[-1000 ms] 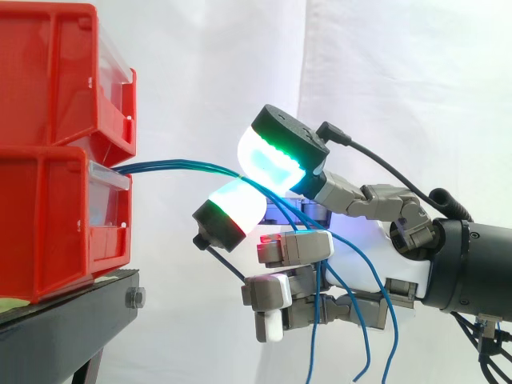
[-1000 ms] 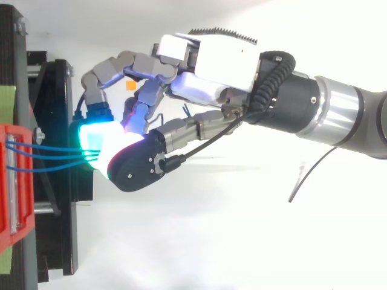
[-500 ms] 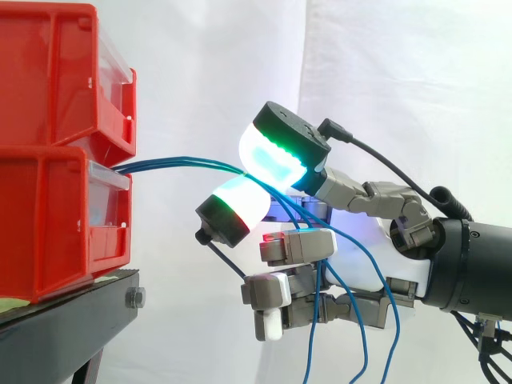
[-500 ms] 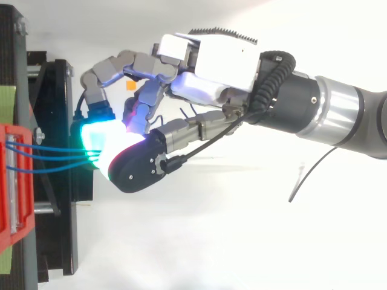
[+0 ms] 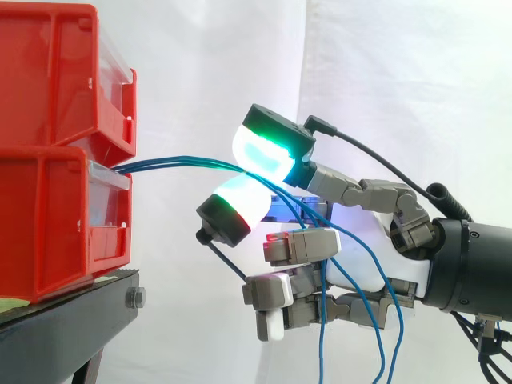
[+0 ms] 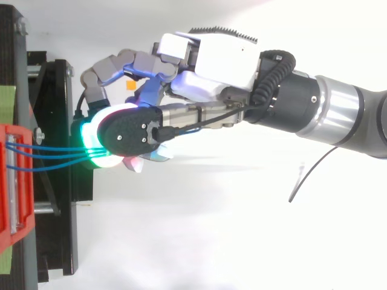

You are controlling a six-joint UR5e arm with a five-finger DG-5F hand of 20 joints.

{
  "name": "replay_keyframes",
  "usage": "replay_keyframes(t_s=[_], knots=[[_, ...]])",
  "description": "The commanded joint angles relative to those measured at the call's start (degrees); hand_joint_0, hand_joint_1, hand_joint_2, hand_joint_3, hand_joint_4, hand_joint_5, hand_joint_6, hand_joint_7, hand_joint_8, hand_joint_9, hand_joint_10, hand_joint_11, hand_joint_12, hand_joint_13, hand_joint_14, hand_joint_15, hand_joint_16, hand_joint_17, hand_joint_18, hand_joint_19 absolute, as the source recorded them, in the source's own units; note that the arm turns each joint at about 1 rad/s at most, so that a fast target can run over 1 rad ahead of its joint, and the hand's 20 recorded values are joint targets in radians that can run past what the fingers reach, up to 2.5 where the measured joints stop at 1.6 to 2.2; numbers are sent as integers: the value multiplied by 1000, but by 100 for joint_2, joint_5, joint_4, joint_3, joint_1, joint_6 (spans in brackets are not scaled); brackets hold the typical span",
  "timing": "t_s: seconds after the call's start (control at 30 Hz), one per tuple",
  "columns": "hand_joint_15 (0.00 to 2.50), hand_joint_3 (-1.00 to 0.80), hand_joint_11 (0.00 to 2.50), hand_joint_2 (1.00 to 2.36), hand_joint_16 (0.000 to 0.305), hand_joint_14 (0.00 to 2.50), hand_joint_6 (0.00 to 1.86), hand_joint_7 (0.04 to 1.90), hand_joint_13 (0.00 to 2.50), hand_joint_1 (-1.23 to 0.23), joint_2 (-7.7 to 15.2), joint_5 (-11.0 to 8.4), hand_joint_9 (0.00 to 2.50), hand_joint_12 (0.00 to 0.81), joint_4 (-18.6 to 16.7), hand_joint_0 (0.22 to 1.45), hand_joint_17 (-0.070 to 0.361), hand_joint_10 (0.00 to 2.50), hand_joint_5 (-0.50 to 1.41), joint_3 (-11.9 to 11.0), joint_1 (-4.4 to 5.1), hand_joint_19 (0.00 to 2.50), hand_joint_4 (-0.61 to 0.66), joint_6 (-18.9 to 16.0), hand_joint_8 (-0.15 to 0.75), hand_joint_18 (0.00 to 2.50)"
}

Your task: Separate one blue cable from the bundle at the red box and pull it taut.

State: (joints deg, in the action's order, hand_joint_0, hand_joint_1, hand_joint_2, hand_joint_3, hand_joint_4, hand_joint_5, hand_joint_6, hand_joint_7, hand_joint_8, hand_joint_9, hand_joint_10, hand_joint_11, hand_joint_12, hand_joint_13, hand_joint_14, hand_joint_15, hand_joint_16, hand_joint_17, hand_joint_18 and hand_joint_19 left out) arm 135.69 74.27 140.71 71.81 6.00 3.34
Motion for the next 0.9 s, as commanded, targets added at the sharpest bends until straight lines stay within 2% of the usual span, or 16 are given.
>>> replay_keyframes(t_s=[0.0,0.13,0.2,0.3,0.5,0.53,0.67,0.87], knots=[[1038,-500,1680,1000,55,34,825,1267,1184,-357,1,0,1450,378,0,567,124,29,-139,0,-2,915,39,0,260,912],[1018,-500,1651,1000,62,31,826,1244,1218,-396,-7,0,1478,411,0,477,140,26,-136,0,-2,873,54,8,297,975],[1013,-500,1646,1000,66,30,826,1229,1236,-483,1,0,1495,430,0,437,149,24,-134,0,-2,848,70,8,319,1013],[1013,-500,1645,1000,67,30,827,1218,1239,-645,1,0,1496,434,0,412,152,21,-135,0,-2,816,72,8,333,1030],[1027,-500,1676,1000,63,31,833,1226,1218,-834,-7,0,1478,413,0,436,141,25,-139,0,-2,804,68,8,312,992],[1022,-500,1689,1000,61,32,833,1223,1214,-838,1,0,1477,403,0,451,137,22,-140,0,-2,811,60,17,307,973],[1044,-500,1715,1000,51,35,826,1256,1199,-646,1,0,1471,360,0,608,115,27,-139,0,-2,893,-5,8,260,902],[1038,-484,1708,1001,51,34,776,1205,1208,-558,1,0,1485,361,0,634,115,29,-121,0,6,906,-9,17,247,911]])
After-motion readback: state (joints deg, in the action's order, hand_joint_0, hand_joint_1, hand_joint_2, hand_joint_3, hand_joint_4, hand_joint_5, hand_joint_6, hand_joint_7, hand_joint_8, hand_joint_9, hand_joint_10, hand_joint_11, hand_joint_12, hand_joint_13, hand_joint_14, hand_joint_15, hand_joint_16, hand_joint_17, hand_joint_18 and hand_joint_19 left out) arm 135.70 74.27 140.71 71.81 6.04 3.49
